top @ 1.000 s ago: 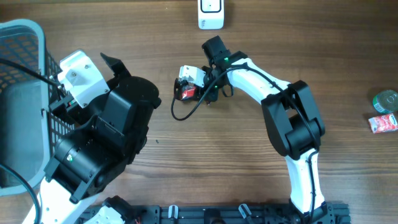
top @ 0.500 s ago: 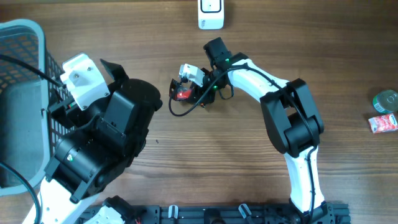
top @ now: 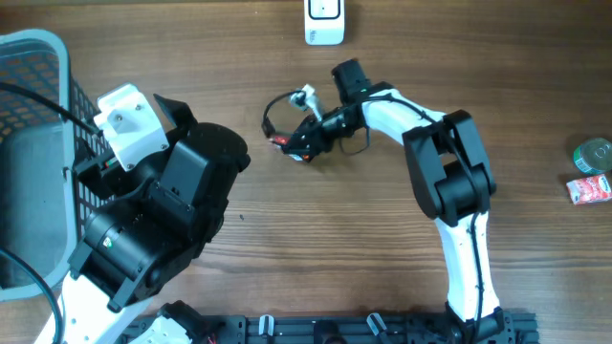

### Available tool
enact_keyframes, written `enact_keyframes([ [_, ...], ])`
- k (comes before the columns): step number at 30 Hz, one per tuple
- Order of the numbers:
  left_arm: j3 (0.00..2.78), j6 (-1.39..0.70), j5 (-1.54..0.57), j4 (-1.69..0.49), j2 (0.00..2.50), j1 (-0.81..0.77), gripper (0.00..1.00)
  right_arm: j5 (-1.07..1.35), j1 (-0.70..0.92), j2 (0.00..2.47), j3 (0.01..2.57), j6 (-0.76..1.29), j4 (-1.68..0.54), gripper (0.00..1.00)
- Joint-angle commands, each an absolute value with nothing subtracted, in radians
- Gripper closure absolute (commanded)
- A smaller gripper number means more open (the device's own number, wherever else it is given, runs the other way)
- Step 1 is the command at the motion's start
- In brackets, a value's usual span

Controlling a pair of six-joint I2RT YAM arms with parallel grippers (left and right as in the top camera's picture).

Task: Scan the item barcode
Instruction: 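Raise the hex wrench package with the right gripper toward the scanner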

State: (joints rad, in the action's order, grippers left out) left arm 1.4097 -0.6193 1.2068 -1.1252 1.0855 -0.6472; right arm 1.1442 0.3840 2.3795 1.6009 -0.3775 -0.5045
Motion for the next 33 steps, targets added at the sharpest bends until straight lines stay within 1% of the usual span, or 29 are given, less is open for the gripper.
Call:
enact_keyframes([
  [1,1.412,-0.637,1.221,-1.145,1.086,-0.649,0.00,1.441,0.313,2.402,1.612,-0.242,-0.448,0.66],
  [4,1.412,-0.637,1.208,-1.147,1.087,-0.649,0.00,1.624,0.271,2.402,1.612,-0.138,-0.351,0.66],
  [10,1.412,-0.637,1.151,-1.147,1.087,-0.649,0.00,1.623,0.254,2.402,1.612,0.171,-0.183,0.67],
  [15,1.412,-0.638,1.137,-1.164,1.087,-0.649,0.00,1.623,0.256,2.402,1.612,0.467,0.042,0.69],
  [16,1.412,-0.641,1.131,-1.165,1.087,-0.649,0.00,1.623,0.256,2.402,1.612,0.569,0.118,0.69],
  [17,1.412,-0.647,1.113,-1.169,1.087,-0.649,0.00,1.623,0.256,2.402,1.612,0.722,0.226,0.69],
  [19,1.412,-0.665,1.087,-1.173,1.087,-0.649,0.00,1.623,0.257,2.402,1.612,0.954,0.388,0.72],
  [22,1.412,-0.672,1.073,-1.175,1.087,-0.649,0.00,1.622,0.258,2.402,1.612,1.371,0.711,0.71],
  [23,1.412,-0.680,1.074,-1.176,1.087,-0.649,0.00,1.610,0.258,2.402,1.612,1.471,0.812,0.70],
  [26,1.412,-0.708,1.073,-1.176,1.087,-0.649,0.00,1.608,0.257,2.401,1.616,1.837,1.116,0.72],
  [28,1.412,-0.720,1.066,-1.179,1.087,-0.649,0.00,1.567,0.257,2.401,1.616,1.988,1.291,0.69],
  [29,1.412,-0.720,1.066,-1.179,1.087,-0.649,0.00,1.564,0.255,2.401,1.616,2.073,1.361,0.69],
  [31,1.412,-0.720,1.061,-1.179,1.087,-0.649,0.00,1.565,0.253,2.399,1.616,2.070,1.372,0.69],
  [33,1.412,-0.720,1.053,-1.180,1.087,-0.650,0.00,1.575,0.253,2.399,1.616,2.070,1.309,0.74],
])
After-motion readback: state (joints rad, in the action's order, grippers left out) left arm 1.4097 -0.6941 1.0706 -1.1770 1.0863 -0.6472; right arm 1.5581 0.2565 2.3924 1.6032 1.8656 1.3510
